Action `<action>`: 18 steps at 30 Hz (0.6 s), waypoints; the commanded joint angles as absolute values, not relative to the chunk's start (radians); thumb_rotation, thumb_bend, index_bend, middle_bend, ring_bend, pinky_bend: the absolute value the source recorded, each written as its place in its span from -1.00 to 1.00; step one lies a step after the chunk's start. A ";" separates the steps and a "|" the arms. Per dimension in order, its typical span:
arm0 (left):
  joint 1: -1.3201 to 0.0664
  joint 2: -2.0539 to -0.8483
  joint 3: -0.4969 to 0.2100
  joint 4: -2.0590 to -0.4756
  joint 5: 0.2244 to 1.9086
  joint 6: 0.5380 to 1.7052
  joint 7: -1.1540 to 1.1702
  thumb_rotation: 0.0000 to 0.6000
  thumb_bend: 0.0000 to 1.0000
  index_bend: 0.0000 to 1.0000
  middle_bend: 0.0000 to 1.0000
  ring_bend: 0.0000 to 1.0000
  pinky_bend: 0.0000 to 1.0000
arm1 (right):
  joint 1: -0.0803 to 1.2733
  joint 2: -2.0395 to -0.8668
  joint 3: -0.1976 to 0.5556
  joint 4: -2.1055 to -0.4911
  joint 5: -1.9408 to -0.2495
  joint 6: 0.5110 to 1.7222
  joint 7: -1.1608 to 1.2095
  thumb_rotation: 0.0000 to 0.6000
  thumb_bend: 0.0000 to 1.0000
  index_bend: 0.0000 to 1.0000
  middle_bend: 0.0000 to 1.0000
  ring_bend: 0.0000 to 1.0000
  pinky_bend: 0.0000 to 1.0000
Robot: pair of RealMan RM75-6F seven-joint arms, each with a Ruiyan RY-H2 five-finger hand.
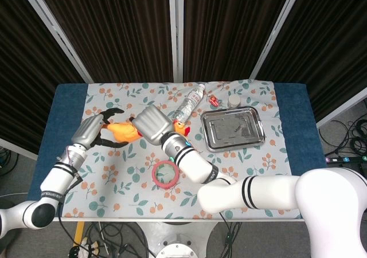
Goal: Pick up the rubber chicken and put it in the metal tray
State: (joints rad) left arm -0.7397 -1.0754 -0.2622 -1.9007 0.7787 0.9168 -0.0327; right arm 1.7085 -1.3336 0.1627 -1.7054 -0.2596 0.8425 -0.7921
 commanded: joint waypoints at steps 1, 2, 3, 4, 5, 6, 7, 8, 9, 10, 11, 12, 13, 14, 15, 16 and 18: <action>-0.734 -1.102 -0.266 -1.888 0.778 0.962 -0.021 0.53 -0.98 -0.22 -0.20 -0.33 -0.14 | 1.711 -1.334 0.162 -1.709 -0.256 0.847 -0.795 1.00 0.45 0.27 0.15 0.12 0.67; -0.732 -1.108 -0.266 -1.884 0.779 0.973 -0.018 0.51 -0.96 -0.17 -0.14 -0.27 -0.10 | 1.712 -1.334 0.162 -1.711 -0.254 0.848 -0.796 1.00 0.45 0.27 0.15 0.12 0.67; -0.730 -1.115 -0.266 -1.879 0.780 0.982 -0.015 0.45 -0.91 -0.08 -0.06 -0.19 -0.02 | 1.712 -1.334 0.163 -1.713 -0.251 0.848 -0.794 1.00 0.45 0.27 0.15 0.12 0.67; -0.727 -1.124 -0.267 -1.871 0.781 0.992 -0.014 0.41 -0.86 -0.01 0.01 -0.12 0.04 | 1.713 -1.333 0.164 -1.716 -0.247 0.848 -0.794 1.00 0.45 0.27 0.15 0.12 0.67; -0.725 -1.131 -0.267 -1.865 0.784 1.000 -0.014 0.34 -0.78 0.07 0.09 -0.04 0.13 | 1.714 -1.333 0.164 -1.718 -0.247 0.850 -0.795 1.00 0.45 0.27 0.15 0.12 0.67; -0.721 -1.140 -0.267 -1.856 0.788 1.009 -0.014 0.26 -0.70 0.16 0.17 0.04 0.22 | 1.714 -1.333 0.164 -1.722 -0.246 0.853 -0.796 1.00 0.45 0.27 0.15 0.12 0.67; -0.718 -1.146 -0.266 -1.850 0.793 1.014 -0.015 0.15 -0.61 0.24 0.26 0.12 0.30 | 1.714 -1.332 0.164 -1.725 -0.245 0.855 -0.796 1.00 0.45 0.27 0.15 0.12 0.67; -0.716 -1.151 -0.267 -1.844 0.797 1.019 -0.015 0.09 -0.55 0.29 0.30 0.16 0.34 | 1.714 -1.332 0.164 -1.728 -0.244 0.857 -0.796 1.00 0.45 0.27 0.15 0.12 0.67; -0.712 -1.159 -0.267 -1.835 0.806 1.029 -0.016 0.03 -0.48 0.36 0.37 0.22 0.38 | 1.714 -1.331 0.164 -1.730 -0.242 0.859 -0.797 1.00 0.45 0.27 0.15 0.12 0.67; -0.709 -1.166 -0.268 -1.827 0.814 1.038 -0.016 -0.01 -0.39 0.44 0.45 0.29 0.43 | 1.714 -1.331 0.163 -1.733 -0.241 0.860 -0.797 1.00 0.45 0.27 0.15 0.12 0.67; -0.706 -1.174 -0.269 -1.819 0.822 1.047 -0.015 -0.02 -0.34 0.49 0.50 0.33 0.46 | 1.714 -1.331 0.164 -1.735 -0.240 0.861 -0.797 1.00 0.45 0.27 0.15 0.12 0.67; -0.703 -1.180 -0.269 -1.813 0.830 1.056 -0.014 -0.03 -0.28 0.55 0.57 0.39 0.50 | 1.714 -1.331 0.164 -1.737 -0.240 0.862 -0.797 1.00 0.45 0.27 0.15 0.12 0.67; -0.699 -1.189 -0.270 -1.805 0.841 1.067 -0.014 -0.03 -0.22 0.61 0.63 0.44 0.53 | 1.714 -1.330 0.164 -1.738 -0.240 0.863 -0.796 1.00 0.45 0.27 0.15 0.12 0.67; -0.697 -1.194 -0.270 -1.800 0.848 1.072 -0.013 -0.02 -0.18 0.64 0.67 0.48 0.55 | 1.713 -1.330 0.164 -1.740 -0.241 0.864 -0.796 1.00 0.45 0.27 0.15 0.12 0.67; -0.694 -1.198 -0.269 -1.797 0.855 1.075 -0.012 0.00 -0.15 0.68 0.71 0.51 0.56 | 1.713 -1.331 0.164 -1.740 -0.242 0.865 -0.796 1.00 0.45 0.27 0.15 0.12 0.67; -0.692 -1.198 -0.268 -1.795 0.858 1.076 -0.011 -0.01 -0.14 0.69 0.72 0.52 0.56 | 1.712 -1.331 0.164 -1.740 -0.242 0.866 -0.797 1.00 0.45 0.27 0.15 0.12 0.67; -0.684 -1.198 -0.267 -1.799 0.862 1.077 -0.011 -0.09 -0.26 0.62 0.64 0.45 0.56 | 1.712 -1.330 0.164 -1.738 -0.241 0.869 -0.797 1.00 0.45 0.27 0.15 0.12 0.67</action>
State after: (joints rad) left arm -0.6865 -1.1977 -0.2680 -1.7977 0.8602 1.0763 -0.0119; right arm 1.7118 -1.3304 0.1636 -1.7384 -0.2416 0.8685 -0.7965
